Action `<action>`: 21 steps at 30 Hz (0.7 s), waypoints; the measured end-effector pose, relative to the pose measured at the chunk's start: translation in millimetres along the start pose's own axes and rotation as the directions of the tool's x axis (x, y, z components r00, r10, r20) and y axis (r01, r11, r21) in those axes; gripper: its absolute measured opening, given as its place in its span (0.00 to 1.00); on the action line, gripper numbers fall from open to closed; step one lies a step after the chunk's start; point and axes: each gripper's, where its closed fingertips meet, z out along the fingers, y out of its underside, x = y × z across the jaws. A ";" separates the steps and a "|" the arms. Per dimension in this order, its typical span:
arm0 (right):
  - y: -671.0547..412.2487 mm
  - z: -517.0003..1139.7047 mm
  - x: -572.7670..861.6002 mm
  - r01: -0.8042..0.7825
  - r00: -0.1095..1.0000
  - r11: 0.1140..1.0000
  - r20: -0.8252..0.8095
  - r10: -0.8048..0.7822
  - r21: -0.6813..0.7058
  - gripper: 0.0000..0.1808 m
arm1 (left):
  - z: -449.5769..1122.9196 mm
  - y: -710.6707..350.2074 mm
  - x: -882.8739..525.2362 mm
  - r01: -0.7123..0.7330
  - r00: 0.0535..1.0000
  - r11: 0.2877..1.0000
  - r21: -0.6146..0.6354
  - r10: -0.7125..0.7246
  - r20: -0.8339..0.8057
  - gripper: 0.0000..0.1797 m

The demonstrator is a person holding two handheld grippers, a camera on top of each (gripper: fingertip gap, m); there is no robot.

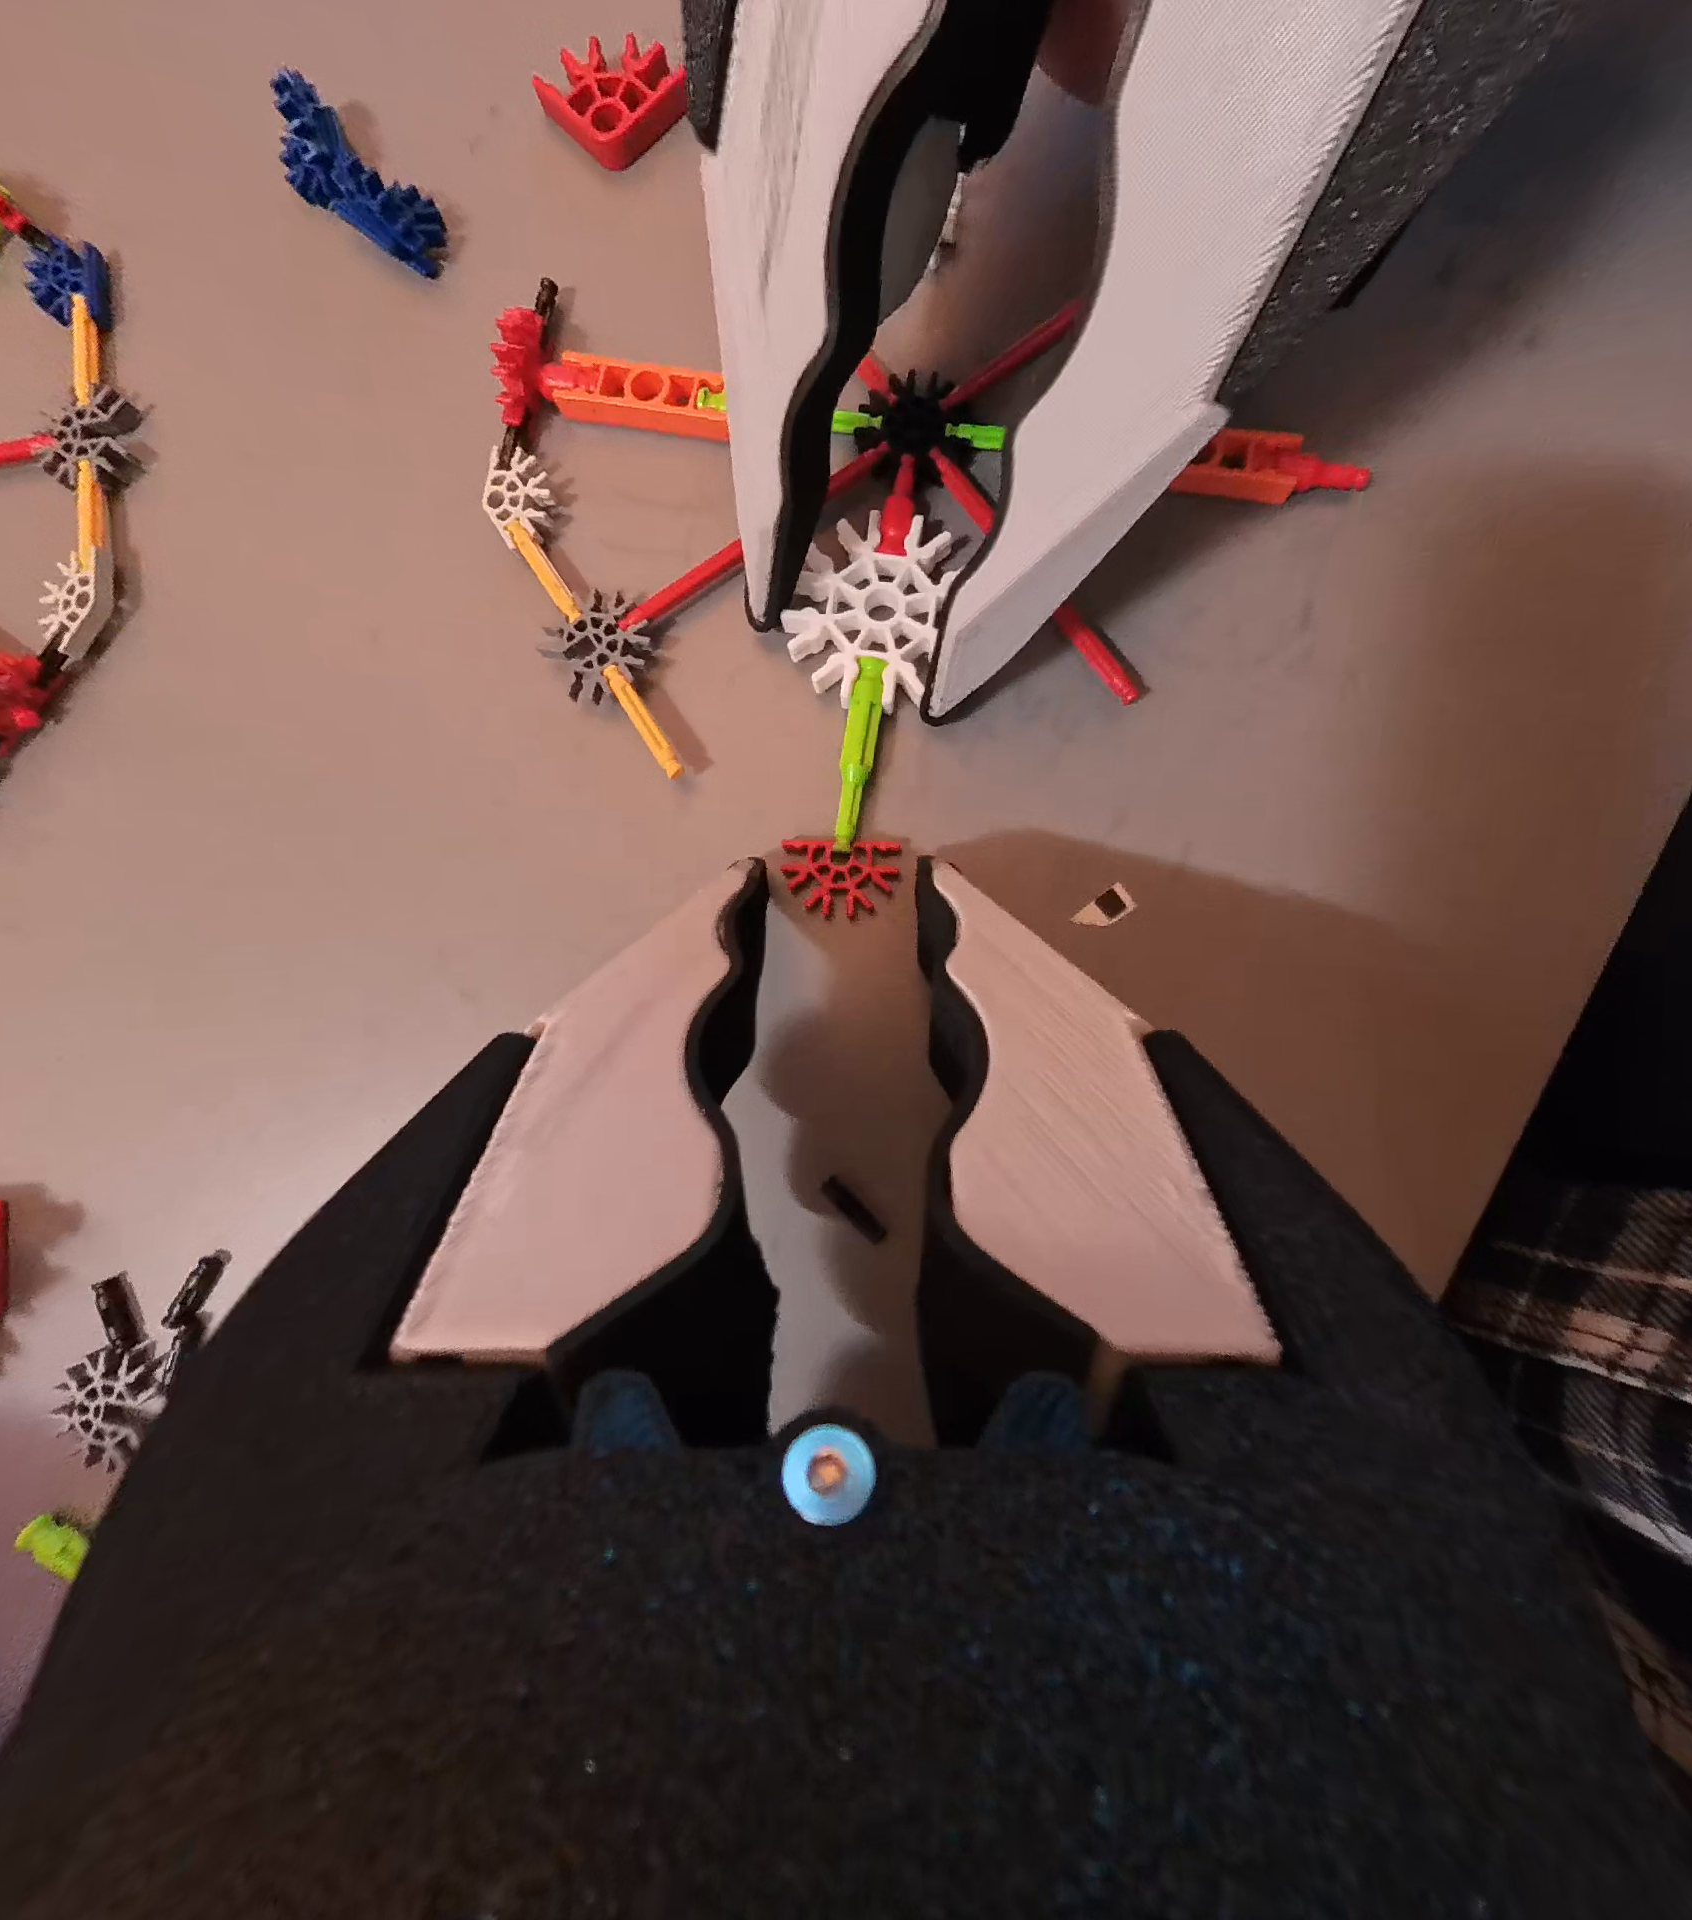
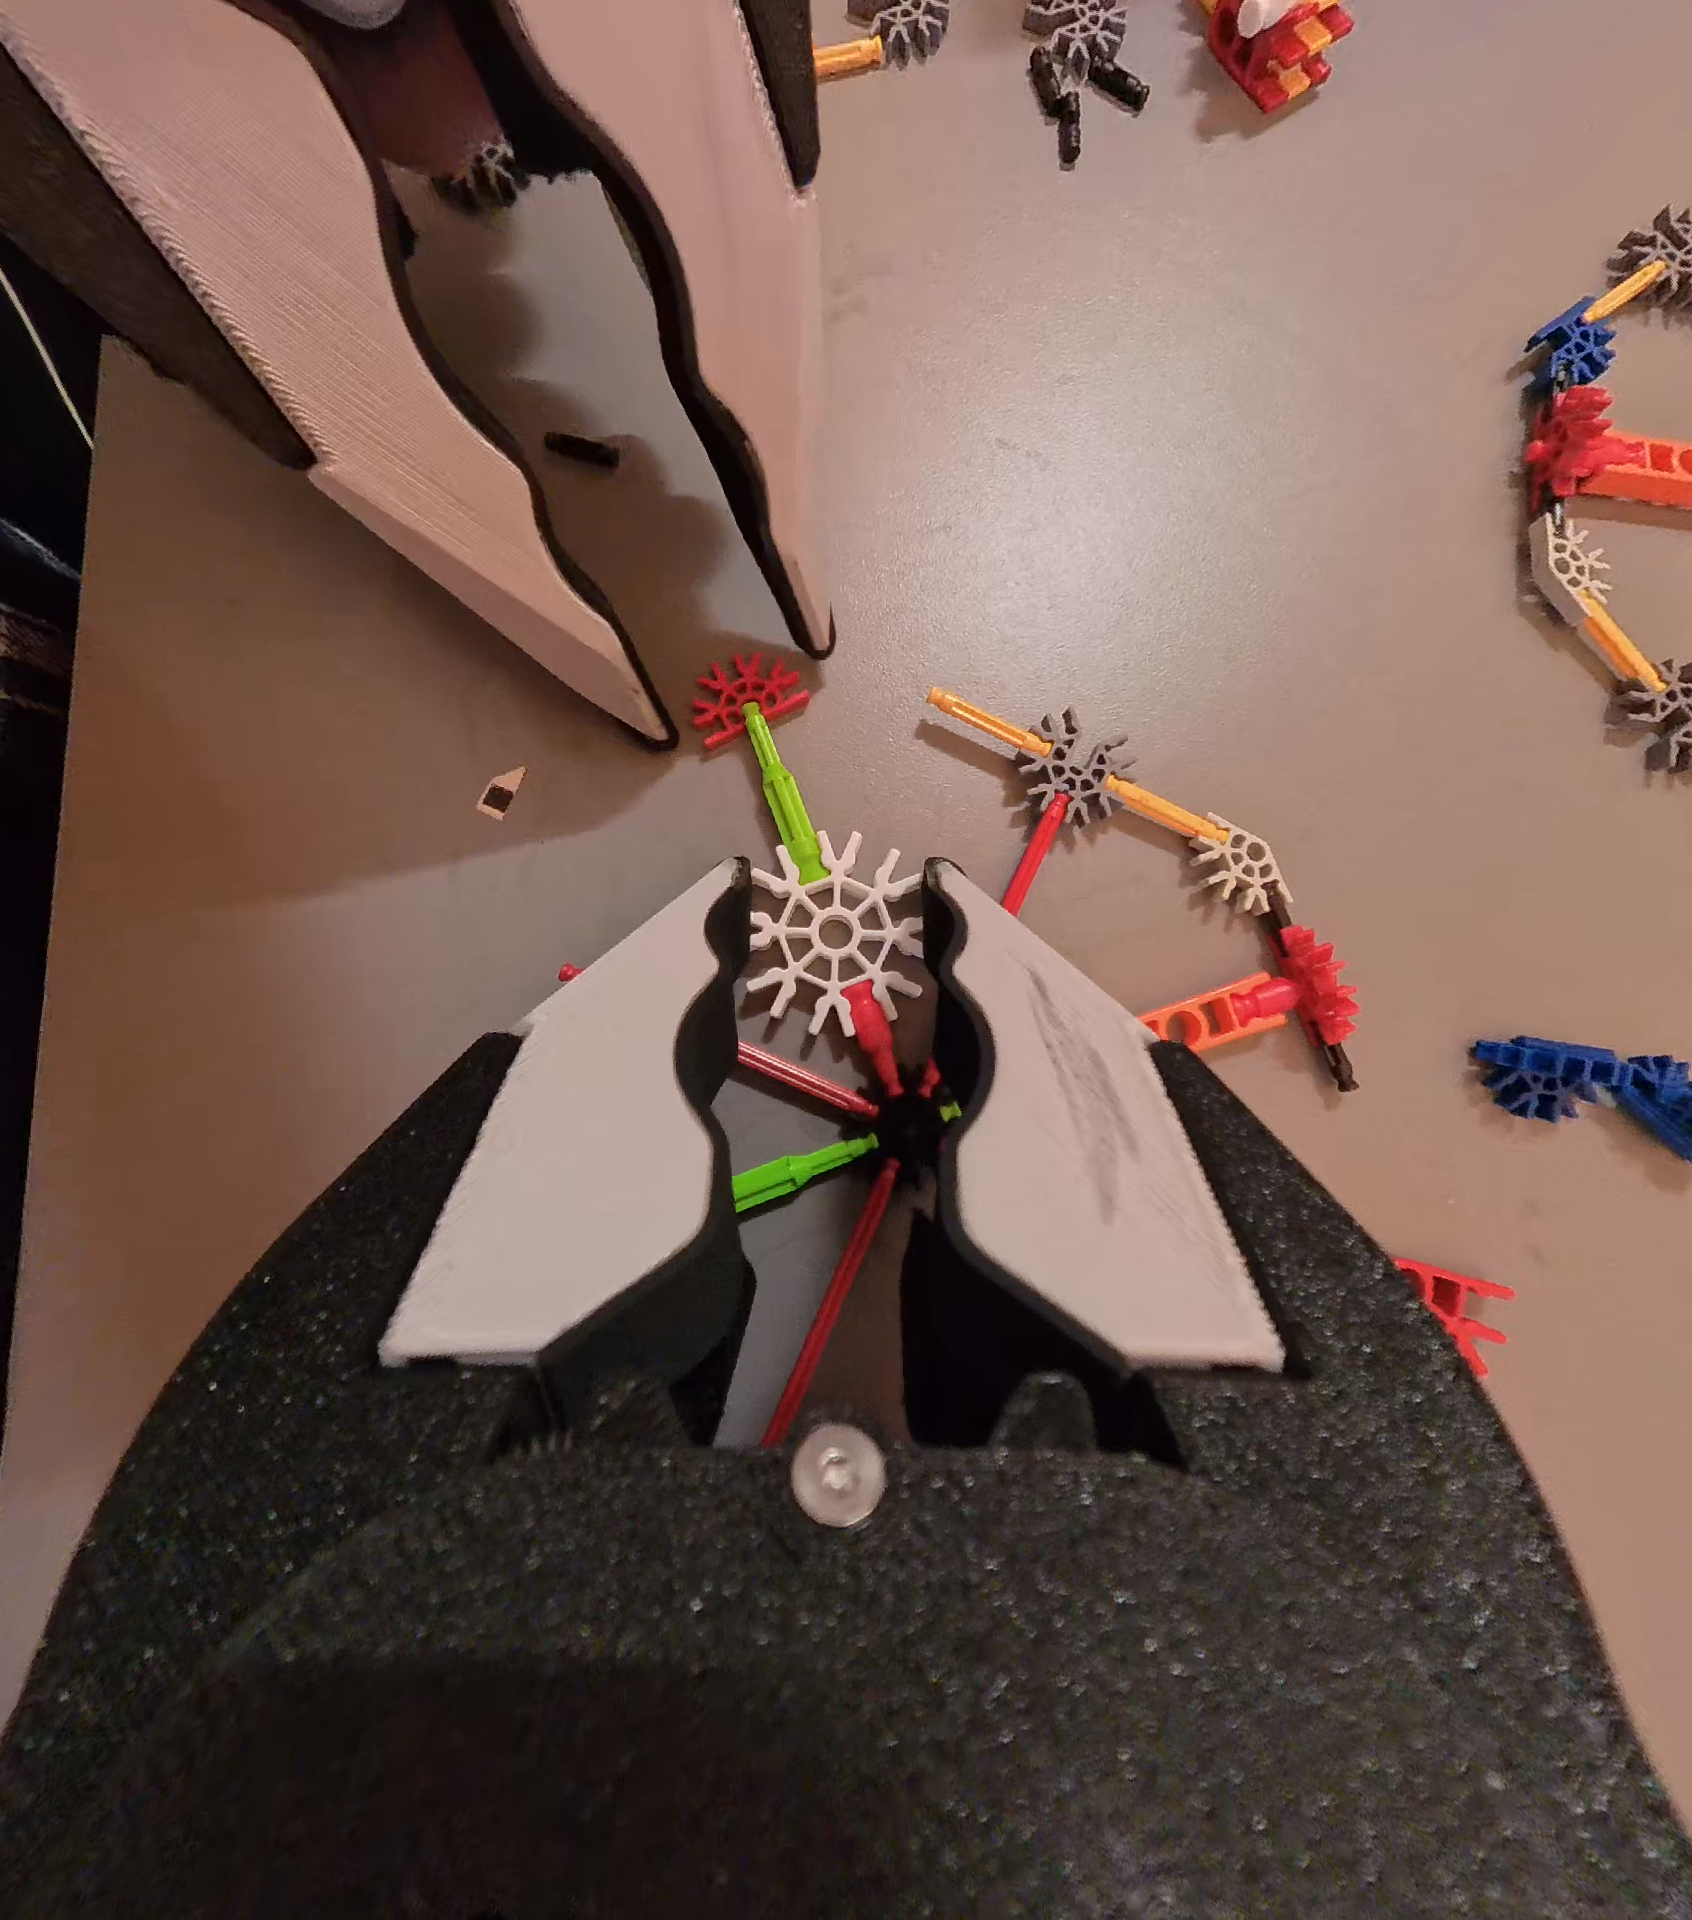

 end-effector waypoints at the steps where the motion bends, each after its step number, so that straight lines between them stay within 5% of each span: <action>1: 0.1 0.0 0.0 -0.001 1.000 1.000 0.001 0.001 0.001 0.17 | 0.3 -0.4 1.1 -0.003 1.000 1.000 0.003 0.003 -0.007 0.13; 15: -0.9 -0.4 -0.4 -0.021 1.000 1.000 -0.001 0.021 0.012 0.18 | -11.2 7.4 -7.5 -0.049 0.998 0.998 -0.038 0.050 0.037 0.11; 21: -32.3 -14.0 -5.3 -0.105 0.994 0.984 0.044 0.100 0.144 0.20 | -22.9 -6.1 -11.4 -0.098 0.992 0.995 -0.015 0.099 0.084 0.11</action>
